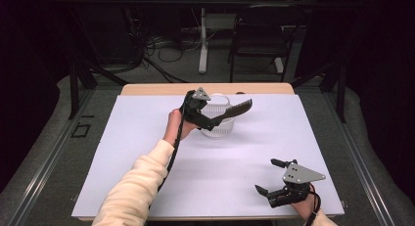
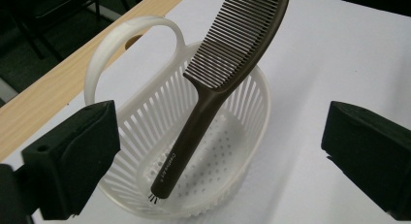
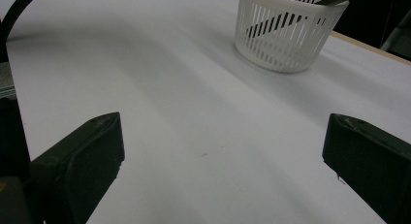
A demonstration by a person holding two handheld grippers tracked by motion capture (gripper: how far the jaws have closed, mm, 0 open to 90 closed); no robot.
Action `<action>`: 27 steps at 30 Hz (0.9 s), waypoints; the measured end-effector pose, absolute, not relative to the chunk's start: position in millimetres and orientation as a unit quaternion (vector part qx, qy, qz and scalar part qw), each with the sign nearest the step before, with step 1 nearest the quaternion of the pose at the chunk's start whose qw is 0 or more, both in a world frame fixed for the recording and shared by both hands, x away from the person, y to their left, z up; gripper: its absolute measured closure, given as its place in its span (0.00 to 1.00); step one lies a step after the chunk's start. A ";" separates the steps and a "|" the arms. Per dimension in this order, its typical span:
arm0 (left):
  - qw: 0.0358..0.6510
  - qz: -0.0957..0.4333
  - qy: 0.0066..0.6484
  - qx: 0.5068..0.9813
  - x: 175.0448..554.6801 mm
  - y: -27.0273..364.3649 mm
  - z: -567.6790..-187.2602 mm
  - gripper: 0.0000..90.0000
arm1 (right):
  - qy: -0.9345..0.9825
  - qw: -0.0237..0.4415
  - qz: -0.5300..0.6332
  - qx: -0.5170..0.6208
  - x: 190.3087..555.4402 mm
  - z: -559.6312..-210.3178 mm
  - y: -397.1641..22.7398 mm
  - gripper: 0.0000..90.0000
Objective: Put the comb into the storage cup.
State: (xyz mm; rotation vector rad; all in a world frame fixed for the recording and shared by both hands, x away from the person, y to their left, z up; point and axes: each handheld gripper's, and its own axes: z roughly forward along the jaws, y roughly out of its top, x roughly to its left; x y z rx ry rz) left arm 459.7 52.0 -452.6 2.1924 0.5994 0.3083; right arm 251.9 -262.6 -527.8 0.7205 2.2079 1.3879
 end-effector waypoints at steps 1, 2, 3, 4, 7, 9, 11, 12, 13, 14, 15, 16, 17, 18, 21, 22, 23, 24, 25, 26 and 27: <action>0.406 0.124 0.237 0.874 458.3 53.4 -451.7 0.00 | 0.799 0.215 0.499 0.259 251.9 -527.9 -262.6 0.01; 0.408 0.127 0.239 0.872 456.5 55.0 -451.2 0.00 | 0.798 0.214 0.500 0.260 252.1 -528.2 -262.6 0.01; 0.407 0.128 0.240 0.872 455.2 56.8 -450.6 0.00 | 0.798 0.214 0.500 0.260 252.2 -528.2 -262.6 0.01; 0.405 0.128 0.243 0.872 454.0 58.5 -450.0 0.00 | 0.798 0.214 0.500 0.260 252.2 -528.3 -262.5 0.01; 0.401 0.134 0.248 0.871 449.8 65.0 -447.1 0.00 | 0.799 0.214 0.499 0.259 251.9 -528.2 -262.2 0.01; 0.403 0.135 0.252 0.869 447.1 69.2 -445.4 0.00 | 0.797 0.214 0.501 0.260 252.2 -528.5 -262.3 0.01; 0.400 0.139 0.255 0.869 444.6 73.9 -443.4 0.00 | 0.798 0.213 0.500 0.261 252.2 -528.4 -262.2 0.01; 0.400 0.139 0.256 0.869 443.5 76.2 -442.8 0.00 | 0.800 0.210 0.497 0.262 252.2 -528.4 -262.2 0.01; 0.402 0.140 0.258 0.868 442.4 78.1 -442.5 0.00 | 0.801 0.210 0.497 0.262 252.3 -528.6 -262.0 0.01; 0.401 0.141 0.261 0.867 440.9 80.1 -442.0 0.00 | 0.801 0.210 0.496 0.261 252.2 -528.4 -262.0 0.01; 0.401 0.144 0.261 0.866 439.8 82.3 -441.2 0.00 | 0.801 0.211 0.497 0.261 252.1 -528.3 -262.0 0.01; 0.402 0.143 0.263 0.865 438.4 84.4 -440.7 0.00 | 0.801 0.211 0.496 0.261 252.1 -528.3 -262.0 0.01; 0.402 0.145 0.266 0.864 436.7 86.4 -440.2 0.00 | 0.801 0.211 0.496 0.261 252.1 -528.4 -262.0 0.01; 0.400 0.147 0.266 0.864 435.3 88.5 -439.8 0.00 | 0.801 0.210 0.496 0.261 252.1 -528.4 -262.0 0.01; 0.387 0.151 0.270 0.869 430.8 95.4 -440.4 0.00 | 0.801 0.210 0.496 0.261 252.2 -528.4 -262.2 0.01; 0.386 0.151 0.271 0.869 429.3 98.0 -440.9 0.00 | 0.801 0.210 0.496 0.261 252.1 -528.4 -262.3 0.01; 0.389 0.151 0.275 0.866 427.6 100.3 -441.6 0.00 | 0.801 0.210 0.496 0.261 252.1 -528.4 -262.3 0.01; 0.385 0.153 0.276 0.867 426.6 103.3 -441.6 0.00 | 0.800 0.210 0.497 0.262 252.1 -528.4 -262.1 0.01; 0.385 0.152 0.277 0.867 425.3 106.1 -441.7 0.00 | 0.800 0.210 0.497 0.262 252.2 -528.5 -261.9 0.01; 0.386 0.154 0.278 0.866 423.9 108.4 -442.0 0.00 | 0.801 0.210 0.496 0.262 252.4 -528.5 -261.8 0.01; 0.383 0.155 0.280 0.866 422.6 110.7 -441.9 0.00 | 0.801 0.210 0.496 0.261 252.3 -528.5 -261.6 0.01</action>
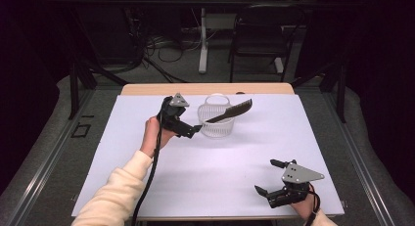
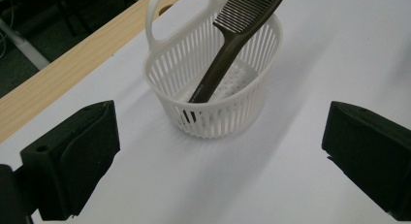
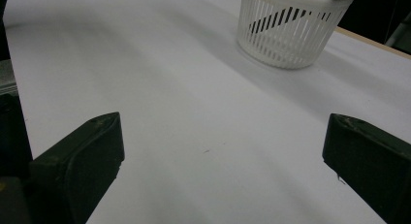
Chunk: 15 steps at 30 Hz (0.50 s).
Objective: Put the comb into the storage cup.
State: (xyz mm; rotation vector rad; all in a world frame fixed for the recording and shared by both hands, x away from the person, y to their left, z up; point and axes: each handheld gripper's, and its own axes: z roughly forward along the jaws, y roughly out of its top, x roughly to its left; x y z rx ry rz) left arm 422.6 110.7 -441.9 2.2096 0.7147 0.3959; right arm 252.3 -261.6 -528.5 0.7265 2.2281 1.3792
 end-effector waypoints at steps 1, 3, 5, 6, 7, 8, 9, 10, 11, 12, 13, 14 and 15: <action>0.384 0.155 0.282 0.865 421.2 113.1 -441.8 0.00 | 0.801 0.210 0.496 0.261 252.2 -528.4 -261.7 0.01; 0.384 0.157 0.286 0.864 418.7 117.1 -442.0 0.00 | 0.801 0.209 0.496 0.263 252.2 -528.4 -261.7 0.01; 0.383 0.157 0.288 0.863 416.2 120.8 -442.0 0.00 | 0.801 0.210 0.496 0.261 252.7 -528.6 -261.6 0.01; 0.381 0.158 0.290 0.864 414.9 122.3 -442.3 0.00 | 0.801 0.210 0.495 0.261 252.7 -528.7 -261.5 0.01; 0.380 0.159 0.291 0.864 413.7 124.0 -442.4 0.00 | 0.802 0.210 0.495 0.261 252.7 -528.7 -261.4 0.01; 0.380 0.158 0.291 0.863 412.5 125.5 -442.9 0.00 | 0.802 0.208 0.495 0.262 252.6 -528.8 -261.3 0.01; 0.377 0.159 0.292 0.864 411.1 126.9 -443.1 0.00 | 0.802 0.208 0.494 0.261 252.7 -528.9 -261.4 0.01; 0.377 0.162 0.293 0.864 409.7 128.2 -443.7 0.00 | 0.803 0.208 0.494 0.261 252.8 -528.9 -261.3 0.01; 0.377 0.160 0.293 0.864 408.3 129.8 -444.2 0.00 | 0.803 0.208 0.495 0.261 252.8 -528.9 -261.3 0.01; 0.375 0.161 0.293 0.865 407.1 131.6 -444.7 0.00 | 0.803 0.208 0.495 0.260 252.8 -528.9 -261.2 0.01; 0.375 0.162 0.294 0.864 405.4 133.2 -445.3 0.00 | 0.803 0.208 0.495 0.260 252.8 -528.8 -261.2 0.01; 0.373 0.164 0.295 0.864 403.7 135.4 -445.5 0.00 | 0.803 0.208 0.495 0.260 252.9 -528.9 -261.2 0.01; 0.374 0.164 0.296 0.863 402.5 137.9 -446.1 0.00 | 0.803 0.208 0.494 0.260 252.9 -528.9 -261.1 0.01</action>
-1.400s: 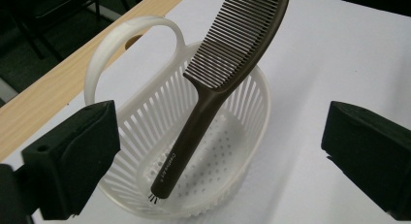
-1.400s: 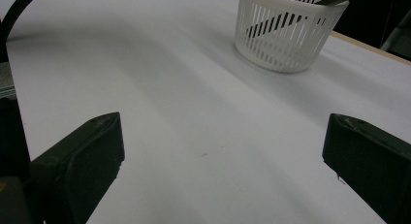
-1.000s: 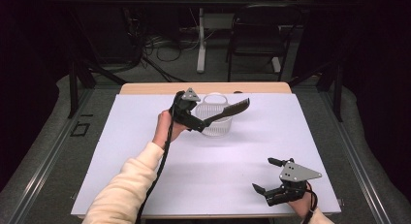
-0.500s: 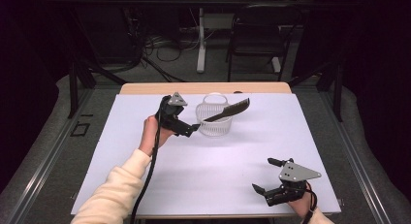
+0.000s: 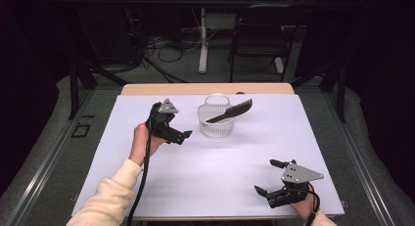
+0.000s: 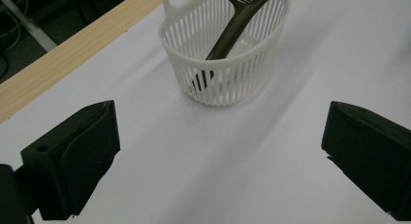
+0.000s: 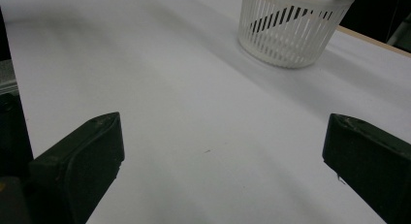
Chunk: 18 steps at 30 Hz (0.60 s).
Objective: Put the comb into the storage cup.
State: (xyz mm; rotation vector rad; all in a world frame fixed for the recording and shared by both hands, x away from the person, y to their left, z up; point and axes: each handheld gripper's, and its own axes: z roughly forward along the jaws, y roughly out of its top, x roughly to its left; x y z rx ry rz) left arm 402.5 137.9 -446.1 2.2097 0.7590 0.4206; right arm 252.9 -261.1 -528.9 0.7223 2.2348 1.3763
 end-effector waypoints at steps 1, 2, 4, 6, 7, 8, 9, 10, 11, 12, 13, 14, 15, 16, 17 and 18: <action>0.374 0.163 0.298 0.863 401.2 140.5 -446.3 0.00 | 0.803 0.208 0.495 0.260 253.0 -528.9 -261.1 0.01; 0.375 0.165 0.301 0.861 399.9 142.8 -447.1 0.00 | 0.803 0.208 0.495 0.260 252.9 -528.9 -261.0 0.01; 0.372 0.163 0.305 0.861 397.7 147.7 -448.1 0.00 | 0.803 0.207 0.494 0.261 253.0 -529.0 -260.8 0.01; 0.371 0.163 0.309 0.860 395.6 152.3 -449.1 0.00 | 0.803 0.206 0.493 0.262 253.1 -529.1 -260.6 0.01; 0.373 0.163 0.311 0.859 394.7 154.4 -449.7 0.00 | 0.803 0.206 0.494 0.263 253.2 -529.3 -260.5 0.01; 0.371 0.163 0.311 0.859 393.8 156.3 -450.0 0.00 | 0.803 0.205 0.494 0.263 253.3 -529.3 -260.3 0.01; 0.371 0.164 0.312 0.859 392.5 157.9 -450.4 0.00 | 0.803 0.205 0.494 0.263 253.3 -529.3 -260.1 0.01; 0.370 0.163 0.313 0.859 391.2 159.3 -450.6 0.00 | 0.803 0.205 0.494 0.263 253.4 -529.3 -259.9 0.01; 0.369 0.163 0.314 0.860 389.9 160.5 -451.1 0.00 | 0.803 0.204 0.494 0.263 253.3 -529.3 -259.6 0.01; 0.369 0.164 0.314 0.859 388.6 161.4 -451.6 0.00 | 0.803 0.203 0.495 0.263 253.4 -529.5 -259.4 0.01; 0.369 0.164 0.315 0.859 387.2 162.5 -451.8 0.00 | 0.803 0.204 0.495 0.263 253.6 -529.6 -259.3 0.01; 0.369 0.165 0.315 0.859 386.0 163.8 -452.1 0.00 | 0.803 0.203 0.494 0.263 253.7 -529.6 -259.4 0.01; 0.369 0.165 0.317 0.858 384.8 165.0 -452.5 0.00 | 0.803 0.203 0.495 0.264 253.8 -529.6 -259.3 0.01; 0.370 0.165 0.319 0.857 383.6 166.4 -453.2 0.00 | 0.803 0.203 0.494 0.263 253.8 -529.6 -259.2 0.01; 0.368 0.165 0.318 0.858 382.6 168.0 -453.7 0.00 | 0.804 0.203 0.494 0.263 253.9 -529.6 -259.2 0.01; 0.367 0.166 0.320 0.857 381.2 169.1 -454.7 0.00 | 0.804 0.203 0.494 0.263 253.7 -529.5 -259.2 0.01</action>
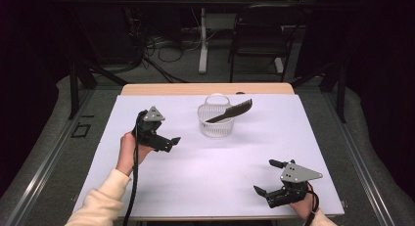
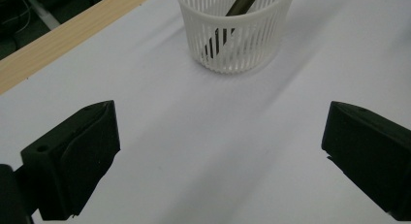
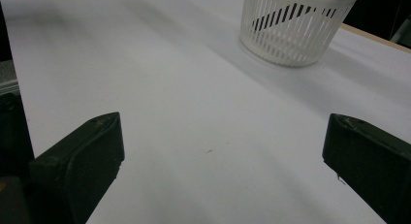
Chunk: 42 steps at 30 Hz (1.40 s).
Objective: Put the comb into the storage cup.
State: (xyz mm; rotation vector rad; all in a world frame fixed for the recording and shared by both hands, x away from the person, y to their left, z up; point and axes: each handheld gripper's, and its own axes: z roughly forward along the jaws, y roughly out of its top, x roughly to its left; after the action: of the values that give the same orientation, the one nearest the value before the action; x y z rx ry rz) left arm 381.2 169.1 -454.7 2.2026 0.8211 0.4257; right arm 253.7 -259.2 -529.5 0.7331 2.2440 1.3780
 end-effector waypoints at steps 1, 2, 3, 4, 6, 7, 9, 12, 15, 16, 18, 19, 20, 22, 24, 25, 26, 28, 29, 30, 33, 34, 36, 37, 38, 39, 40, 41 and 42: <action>0.367 0.165 0.320 0.858 379.9 170.4 -455.7 0.00 | 0.804 0.203 0.494 0.262 253.7 -529.6 -259.0 0.01; 0.365 0.165 0.322 0.858 378.3 171.2 -456.7 0.00 | 0.803 0.203 0.494 0.262 253.7 -529.5 -259.0 0.01; 0.365 0.166 0.323 0.857 376.8 172.5 -457.6 0.00 | 0.803 0.203 0.494 0.262 253.8 -529.5 -259.0 0.01; 0.365 0.166 0.323 0.857 375.3 173.6 -458.6 0.00 | 0.804 0.203 0.494 0.263 253.7 -529.5 -259.1 0.01; 0.362 0.166 0.324 0.858 372.7 176.6 -460.1 0.00 | 0.804 0.203 0.494 0.262 253.7 -529.5 -259.1 0.01; 0.363 0.165 0.326 0.857 371.3 177.6 -461.2 0.00 | 0.804 0.203 0.494 0.262 253.8 -529.5 -259.0 0.01; 0.362 0.165 0.328 0.857 368.4 180.2 -463.4 0.00 | 0.804 0.203 0.493 0.262 253.7 -529.4 -259.0 0.01; 0.359 0.166 0.329 0.858 364.2 183.0 -467.2 0.00 | 0.804 0.202 0.494 0.263 254.2 -529.5 -259.0 0.01; 0.356 0.168 0.332 0.857 360.2 186.3 -469.6 0.00 | 0.805 0.199 0.493 0.264 254.9 -529.7 -259.0 0.01; 0.356 0.170 0.335 0.856 358.7 187.3 -470.1 0.00 | 0.805 0.199 0.494 0.264 254.6 -529.6 -258.9 0.01; 0.358 0.170 0.337 0.854 356.0 190.1 -471.7 0.00 | 0.804 0.198 0.495 0.263 254.3 -529.5 -258.8 0.01; 0.357 0.175 0.337 0.854 354.6 191.6 -472.7 0.00 | 0.805 0.197 0.494 0.263 254.3 -529.5 -258.7 0.01; 0.358 0.179 0.340 0.851 353.2 193.4 -474.4 0.00 | 0.805 0.198 0.494 0.263 254.6 -529.6 -258.7 0.01; 0.357 0.179 0.346 0.849 350.8 197.5 -477.9 0.00 | 0.806 0.197 0.493 0.263 254.6 -529.7 -258.4 0.01; 0.357 0.178 0.352 0.847 348.4 201.8 -481.7 0.00 | 0.806 0.198 0.493 0.263 254.5 -529.6 -258.2 0.01; 0.355 0.179 0.354 0.847 347.3 203.9 -483.4 0.00 | 0.806 0.197 0.493 0.262 254.5 -529.7 -258.1 0.01; 0.353 0.178 0.357 0.846 345.8 205.7 -484.7 0.00 | 0.806 0.197 0.492 0.263 254.4 -529.7 -258.0 0.01; 0.352 0.178 0.362 0.845 342.5 208.4 -487.8 0.00 | 0.806 0.197 0.492 0.263 254.4 -529.6 -257.9 0.01; 0.350 0.178 0.363 0.845 340.5 209.5 -489.6 0.00 | 0.806 0.197 0.492 0.263 254.4 -529.7 -257.9 0.01; 0.347 0.179 0.363 0.846 338.6 210.4 -491.4 0.00 | 0.806 0.197 0.492 0.263 254.4 -529.7 -257.9 0.01; 0.340 0.181 0.365 0.848 333.0 212.5 -496.8 0.00 | 0.806 0.197 0.493 0.263 254.5 -529.6 -258.2 0.01; 0.340 0.179 0.367 0.847 331.2 213.1 -498.2 0.00 | 0.806 0.197 0.492 0.263 254.7 -529.7 -258.2 0.01; 0.337 0.176 0.369 0.848 328.6 214.8 -500.4 0.00 | 0.806 0.197 0.492 0.262 254.4 -529.6 -258.1 0.01; 0.339 0.177 0.370 0.847 327.3 215.5 -501.7 0.00 | 0.806 0.197 0.493 0.263 254.2 -529.5 -258.1 0.01; 0.339 0.177 0.370 0.846 325.8 216.2 -502.6 0.00 | 0.806 0.197 0.493 0.262 254.3 -529.5 -258.0 0.01; 0.338 0.179 0.371 0.846 323.8 216.9 -503.7 0.00 | 0.806 0.197 0.492 0.262 254.4 -529.6 -258.1 0.01; 0.339 0.178 0.375 0.844 321.6 217.2 -505.1 0.00 | 0.806 0.197 0.492 0.263 254.5 -529.7 -258.1 0.01; 0.338 0.177 0.373 0.846 320.0 217.9 -506.2 0.00 | 0.806 0.197 0.492 0.263 254.5 -529.7 -258.0 0.01; 0.336 0.177 0.375 0.846 317.8 218.2 -507.3 0.00 | 0.806 0.197 0.492 0.263 254.5 -529.6 -257.9 0.01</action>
State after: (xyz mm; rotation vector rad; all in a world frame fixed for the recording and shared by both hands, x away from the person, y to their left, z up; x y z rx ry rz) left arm 317.8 218.2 -507.3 2.2051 0.9770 0.4626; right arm 254.5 -257.9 -529.6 0.7358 2.2569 1.3764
